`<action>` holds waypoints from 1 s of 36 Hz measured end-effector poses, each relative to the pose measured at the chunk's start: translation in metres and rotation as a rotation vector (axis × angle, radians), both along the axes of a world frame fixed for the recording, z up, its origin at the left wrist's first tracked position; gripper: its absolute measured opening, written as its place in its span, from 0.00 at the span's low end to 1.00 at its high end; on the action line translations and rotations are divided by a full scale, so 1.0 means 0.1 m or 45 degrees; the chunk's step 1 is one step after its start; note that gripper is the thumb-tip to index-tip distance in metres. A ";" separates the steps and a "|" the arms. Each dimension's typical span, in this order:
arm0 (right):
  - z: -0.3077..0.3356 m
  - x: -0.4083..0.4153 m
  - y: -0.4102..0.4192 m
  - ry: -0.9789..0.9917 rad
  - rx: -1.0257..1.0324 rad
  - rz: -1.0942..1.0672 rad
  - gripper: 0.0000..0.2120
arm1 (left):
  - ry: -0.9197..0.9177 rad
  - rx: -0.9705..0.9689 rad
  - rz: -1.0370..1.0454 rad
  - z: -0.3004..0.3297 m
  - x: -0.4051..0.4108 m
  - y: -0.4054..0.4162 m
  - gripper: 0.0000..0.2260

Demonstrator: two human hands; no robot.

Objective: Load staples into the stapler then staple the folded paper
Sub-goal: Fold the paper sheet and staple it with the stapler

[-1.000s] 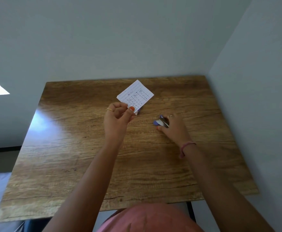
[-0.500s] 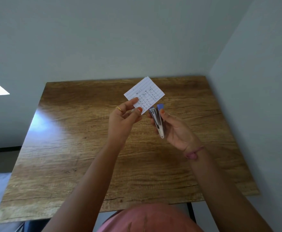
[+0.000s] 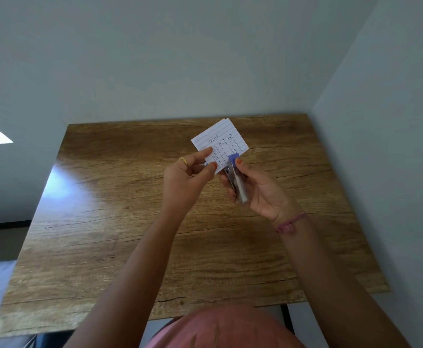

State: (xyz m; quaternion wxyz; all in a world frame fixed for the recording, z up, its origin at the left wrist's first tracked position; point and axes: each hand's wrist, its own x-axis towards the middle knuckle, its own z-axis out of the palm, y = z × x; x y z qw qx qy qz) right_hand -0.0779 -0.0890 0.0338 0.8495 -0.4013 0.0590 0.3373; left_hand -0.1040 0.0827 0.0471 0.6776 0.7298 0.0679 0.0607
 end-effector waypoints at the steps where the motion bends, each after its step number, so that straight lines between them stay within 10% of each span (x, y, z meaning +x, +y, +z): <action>1: 0.00 0.00 0.00 -0.006 0.006 0.011 0.16 | -0.004 -0.034 0.015 0.00 0.00 0.01 0.14; 5: 0.01 -0.01 0.00 -0.078 -0.100 0.006 0.28 | -0.024 -0.102 0.030 0.02 0.01 0.03 0.14; 31: 0.05 -0.06 0.08 -0.011 -0.117 -0.103 0.16 | -0.102 -0.005 -0.159 -0.01 -0.02 0.01 0.14; 36: 0.06 -0.07 0.12 -0.068 -0.166 -0.114 0.18 | -0.047 -0.401 0.009 -0.06 -0.08 -0.13 0.26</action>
